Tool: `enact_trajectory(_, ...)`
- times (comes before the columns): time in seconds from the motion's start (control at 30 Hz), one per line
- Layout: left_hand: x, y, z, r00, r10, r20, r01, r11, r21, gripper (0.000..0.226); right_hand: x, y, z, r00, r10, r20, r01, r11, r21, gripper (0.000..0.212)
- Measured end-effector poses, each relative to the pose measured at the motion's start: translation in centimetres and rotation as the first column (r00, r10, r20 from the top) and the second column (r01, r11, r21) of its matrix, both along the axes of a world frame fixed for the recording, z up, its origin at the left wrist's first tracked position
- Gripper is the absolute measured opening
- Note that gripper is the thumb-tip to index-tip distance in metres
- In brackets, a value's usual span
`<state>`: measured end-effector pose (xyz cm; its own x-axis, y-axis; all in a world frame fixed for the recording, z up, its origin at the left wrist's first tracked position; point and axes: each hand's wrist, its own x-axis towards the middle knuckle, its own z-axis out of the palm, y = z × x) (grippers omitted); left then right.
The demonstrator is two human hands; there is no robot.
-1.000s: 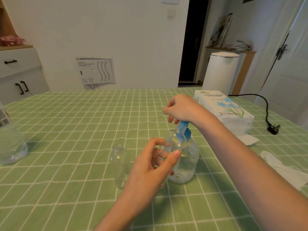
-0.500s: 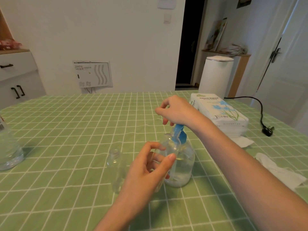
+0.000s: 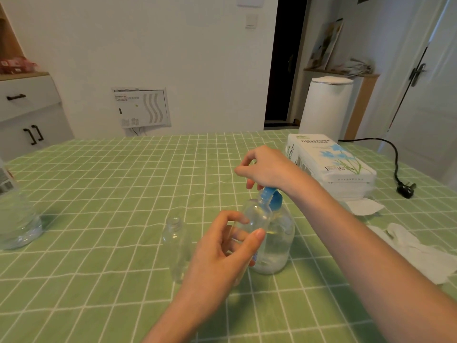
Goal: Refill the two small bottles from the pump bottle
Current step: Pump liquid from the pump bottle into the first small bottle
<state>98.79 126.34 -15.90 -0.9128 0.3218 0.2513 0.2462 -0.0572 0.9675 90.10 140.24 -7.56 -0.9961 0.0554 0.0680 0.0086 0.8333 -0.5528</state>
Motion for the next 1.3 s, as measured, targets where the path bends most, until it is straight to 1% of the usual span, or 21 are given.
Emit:
enact_trajectory(0.1, 0.0, 0.0, 0.3, 1.0, -0.015, -0.008, 0.015, 1.0, 0.007, 0.03, -0.2, 0.2, 0.3, 0.999, -0.013, -0.045, 0.012, 1.0, -0.028, 0.018)
enact_trajectory(0.17, 0.0, 0.1, 0.6, 1.0, -0.018, -0.011, 0.018, 1.0, 0.011, 0.031, -0.3, 0.3, 0.7, 0.998, -0.018, -0.066, 0.017, 1.0, -0.018, 0.016)
enact_trajectory(0.3, 0.0, 0.1, 0.7, 1.0, -0.012, -0.004, 0.012, 1.0, 0.009, 0.03, -0.3, 0.1, 0.8, 1.0, 0.007, -0.022, -0.006, 1.0, 0.024, 0.018)
enact_trajectory(0.43, -0.1, 0.0, 0.5, 1.0, -0.005, -0.016, 0.005, 1.0, -0.006, 0.021, -0.2, 0.0, 0.7, 1.0, -0.011, -0.001, 0.011, 1.0, 0.021, 0.026)
enact_trajectory(0.53, 0.0, 0.0, 0.3, 1.0, -0.01, -0.018, 0.01, 1.0, 0.008, 0.022, -0.2, 0.0, 0.3, 0.999, -0.024, 0.024, 0.024, 1.0, 0.019, 0.03)
enact_trajectory(0.63, 0.1, -0.1, 0.2, 1.0, -0.011, -0.015, 0.011, 1.0, 0.018, 0.027, -0.1, -0.1, -0.1, 0.999, -0.027, 0.04, 0.026, 1.0, 0.015, 0.029)
enact_trajectory(0.77, 0.0, 0.1, 0.3, 1.0, -0.007, -0.007, 0.007, 1.0, 0.011, 0.024, -0.1, -0.1, 0.3, 0.999, -0.033, -0.006, 0.033, 0.999, 0.028, 0.028)
enact_trajectory(0.9, -0.1, 0.1, 0.5, 1.0, -0.012, -0.024, 0.013, 1.0, 0.014, 0.032, -0.1, -0.1, 1.2, 0.999, -0.024, -0.045, 0.027, 0.998, 0.061, 0.03)
enact_trajectory(1.0, -0.1, 0.1, 0.6, 0.999, 0.003, -0.034, -0.003, 1.0, 0.006, 0.031, -0.1, -0.2, 1.2, 1.0, -0.004, -0.01, 0.005, 0.998, 0.062, 0.03)
enact_trajectory(1.2, -0.1, 0.1, 0.2, 0.999, 0.022, -0.03, -0.022, 1.0, 0.009, 0.03, 0.0, -0.2, 0.7, 1.0, -0.026, 0.016, 0.025, 0.999, 0.048, 0.028)
enact_trajectory(1.3, -0.1, 0.0, 0.0, 0.999, 0.029, -0.034, -0.029, 1.0, 0.006, 0.024, 0.2, -0.2, 0.2, 0.999, -0.016, 0.036, 0.015, 0.999, 0.035, 0.027)
